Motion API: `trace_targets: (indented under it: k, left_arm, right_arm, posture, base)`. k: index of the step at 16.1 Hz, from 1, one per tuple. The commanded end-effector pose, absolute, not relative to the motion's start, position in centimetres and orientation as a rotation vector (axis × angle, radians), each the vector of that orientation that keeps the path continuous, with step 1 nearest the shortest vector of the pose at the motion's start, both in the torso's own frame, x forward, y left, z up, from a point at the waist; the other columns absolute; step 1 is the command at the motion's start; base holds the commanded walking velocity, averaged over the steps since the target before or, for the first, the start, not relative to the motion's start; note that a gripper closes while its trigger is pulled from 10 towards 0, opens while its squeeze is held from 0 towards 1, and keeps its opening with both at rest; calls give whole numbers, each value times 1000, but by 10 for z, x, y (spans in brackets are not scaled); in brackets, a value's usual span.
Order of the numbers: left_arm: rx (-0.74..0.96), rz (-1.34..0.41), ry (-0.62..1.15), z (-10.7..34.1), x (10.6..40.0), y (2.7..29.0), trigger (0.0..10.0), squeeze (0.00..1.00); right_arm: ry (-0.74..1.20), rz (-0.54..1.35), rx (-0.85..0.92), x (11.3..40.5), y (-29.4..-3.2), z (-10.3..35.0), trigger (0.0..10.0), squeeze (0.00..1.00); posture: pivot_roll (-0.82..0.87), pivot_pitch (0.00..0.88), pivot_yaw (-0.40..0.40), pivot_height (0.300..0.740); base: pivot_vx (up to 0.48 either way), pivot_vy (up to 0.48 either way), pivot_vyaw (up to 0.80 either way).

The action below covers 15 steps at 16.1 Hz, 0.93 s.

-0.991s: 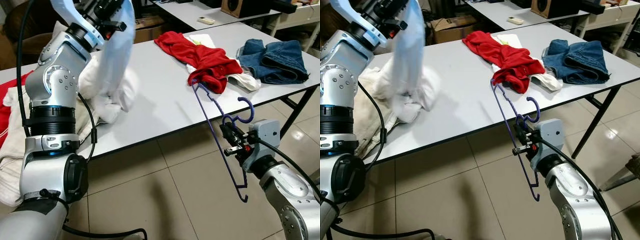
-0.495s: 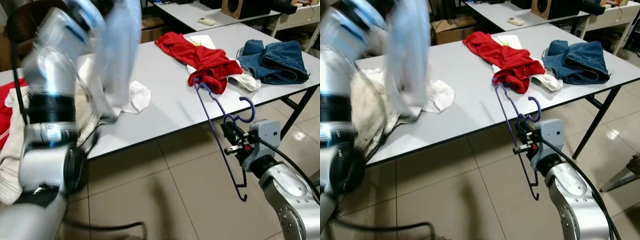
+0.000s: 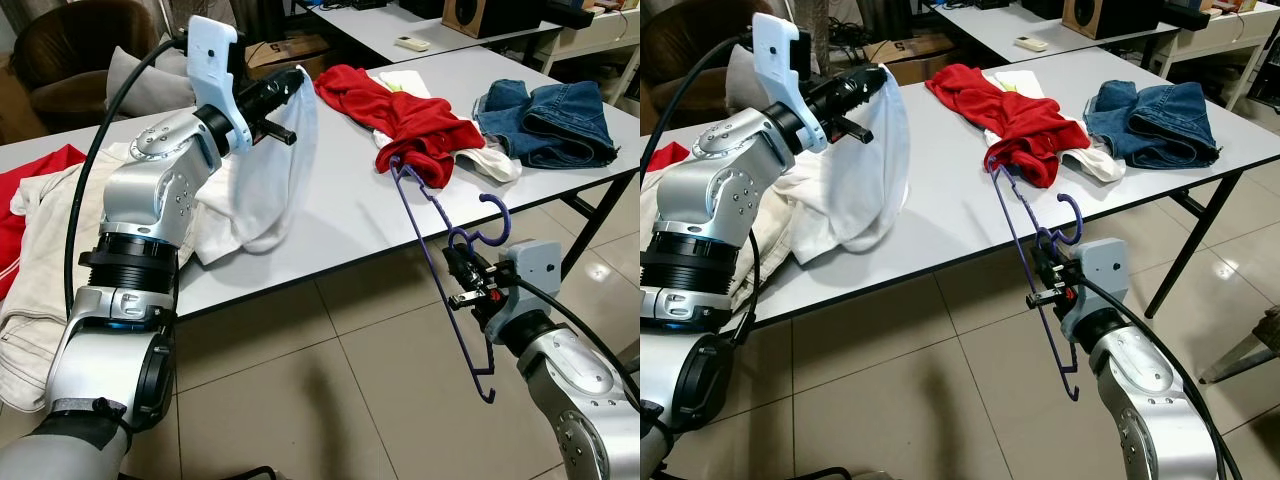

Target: Hang hanger

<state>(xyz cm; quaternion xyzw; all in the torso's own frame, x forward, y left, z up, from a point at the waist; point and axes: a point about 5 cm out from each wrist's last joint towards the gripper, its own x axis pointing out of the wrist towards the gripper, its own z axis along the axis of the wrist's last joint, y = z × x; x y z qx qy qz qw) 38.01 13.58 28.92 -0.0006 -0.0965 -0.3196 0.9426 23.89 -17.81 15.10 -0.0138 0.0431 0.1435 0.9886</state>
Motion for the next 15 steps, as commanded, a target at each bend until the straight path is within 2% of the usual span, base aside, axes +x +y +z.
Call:
trace_targets:
  k: [1, 3, 4, 11, 13, 14, 15]
  left_arm:
    - [19, -616, -249, 301, 381, 143, 0, 0]
    - [-101, -579, -355, 332, 383, 153, 0, 0]
    - [-99, -568, -366, 338, 384, 159, 0, 0]
    - [-23, -541, -299, 317, 390, 159, 0, 0]
    - [15, -479, -225, 303, 396, 159, 0, 0]
    - [-22, -390, -149, 284, 405, 155, 0, 0]
    - [-24, -388, -120, 274, 407, 149, 4000, 0]
  right_arm:
    - [76, 293, -31, 239, -177, 151, 10000, 0]
    - [75, 292, -31, 239, -177, 152, 10000, 0]
    - [76, 291, -31, 239, -177, 151, 10000, 0]
    - [78, 287, -29, 238, -176, 149, 10000, 0]
    - [78, 280, -30, 239, -176, 149, 10000, 0]
    - [83, 254, -37, 241, -179, 148, 10000, 0]
    - [87, 237, -38, 242, -180, 147, 10000, 0]
  posture:
    - [-54, 0, 122, 740]
    - [-53, 0, 124, 740]
    - [-52, 0, 125, 740]
    - [-52, 0, 133, 740]
    - [-50, 0, 131, 740]
    - [-49, 0, 130, 740]
    - [-47, 0, 128, 740]
  base:
    - [0, 0, 0]
    - [0, 0, 0]
    - [0, 0, 0]
    - [0, 0, 0]
    - [0, 0, 0]
    - [0, 0, 0]
    - [0, 0, 0]
